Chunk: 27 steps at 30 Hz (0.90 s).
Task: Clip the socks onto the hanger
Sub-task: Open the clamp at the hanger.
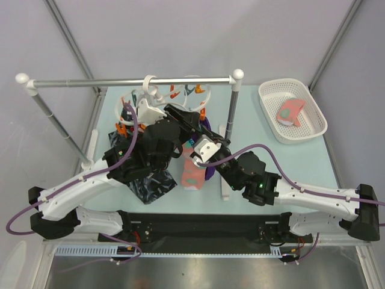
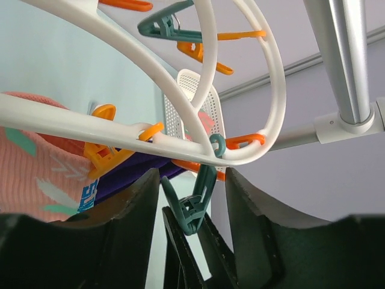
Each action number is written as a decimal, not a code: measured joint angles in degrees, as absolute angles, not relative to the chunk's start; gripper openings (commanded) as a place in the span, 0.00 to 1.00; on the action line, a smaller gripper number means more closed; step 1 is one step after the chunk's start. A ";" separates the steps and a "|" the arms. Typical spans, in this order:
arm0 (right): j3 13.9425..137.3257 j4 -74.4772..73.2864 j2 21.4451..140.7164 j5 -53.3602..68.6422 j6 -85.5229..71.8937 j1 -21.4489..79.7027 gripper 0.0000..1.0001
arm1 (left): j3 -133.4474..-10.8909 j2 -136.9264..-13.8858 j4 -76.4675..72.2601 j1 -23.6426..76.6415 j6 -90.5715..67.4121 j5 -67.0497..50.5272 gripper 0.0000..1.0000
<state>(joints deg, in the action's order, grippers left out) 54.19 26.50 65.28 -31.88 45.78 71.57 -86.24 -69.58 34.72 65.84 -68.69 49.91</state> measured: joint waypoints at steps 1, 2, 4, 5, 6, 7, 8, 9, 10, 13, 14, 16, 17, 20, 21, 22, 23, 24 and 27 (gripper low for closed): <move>54.19 26.55 65.28 -31.62 45.80 71.66 0.00 | -86.21 -69.58 34.74 65.84 -68.71 49.87 0.52; 54.19 26.59 65.28 -31.48 45.84 71.75 0.00 | -86.19 -69.58 34.72 65.84 -68.58 49.84 0.50; 54.19 26.63 65.28 -31.24 45.98 71.79 0.00 | -86.11 -69.58 34.61 65.82 -68.49 49.80 0.39; 54.19 26.65 65.28 -31.18 46.02 71.79 0.00 | -86.02 -69.58 34.52 65.80 -68.45 49.80 0.34; 54.17 26.72 65.28 -31.16 46.06 71.79 0.00 | -85.95 -69.58 34.46 65.69 -68.14 49.80 0.30; 54.17 26.87 65.28 -31.18 46.09 71.79 0.00 | -85.80 -69.58 33.91 65.60 -67.81 49.74 0.24; 54.17 26.96 65.28 -31.22 46.09 71.79 0.00 | -85.52 -69.45 33.43 65.54 -67.42 49.71 0.20; 54.17 26.98 65.28 -31.27 46.04 71.79 0.00 | -85.32 -69.34 33.06 65.52 -67.37 49.69 0.15; 54.17 26.98 65.28 -31.27 46.04 71.79 0.00 | -85.12 -69.21 32.71 65.49 -67.18 49.58 0.01; 54.17 27.14 65.28 -31.44 45.80 71.79 0.26 | -85.03 -69.08 32.49 65.45 -66.87 49.32 0.00; 54.17 27.09 65.28 -31.55 45.56 71.79 0.42 | -85.01 -69.08 32.49 65.43 -66.92 49.30 0.00; 54.17 26.76 65.17 -31.92 44.69 71.83 0.54 | -84.66 -68.99 32.40 65.39 -66.96 49.15 0.00; 54.00 26.35 64.90 -32.25 44.38 71.88 0.65 | -84.44 -68.95 32.45 65.32 -66.98 49.12 0.00; 51.44 24.56 61.56 -33.65 42.35 71.94 0.80 | -84.12 -68.93 32.60 65.28 -66.98 49.01 0.00; 50.70 23.66 60.20 -34.13 41.67 71.94 0.81 | -84.12 -68.93 32.69 65.21 -66.98 48.88 0.00; 50.06 22.52 58.43 -34.74 40.56 71.94 0.83 | -84.12 -68.88 32.71 65.19 -66.98 48.86 0.00; 49.71 20.82 56.53 -35.48 38.94 71.94 0.84 | -84.12 -68.86 32.71 65.14 -66.98 48.82 0.00; 49.50 19.16 54.54 -36.27 37.32 71.94 0.83 | -84.12 -68.82 32.71 65.12 -66.98 48.77 0.00; 49.50 14.09 48.66 -38.89 31.66 71.90 0.81 | -83.94 -68.40 32.73 65.10 -66.96 48.47 0.00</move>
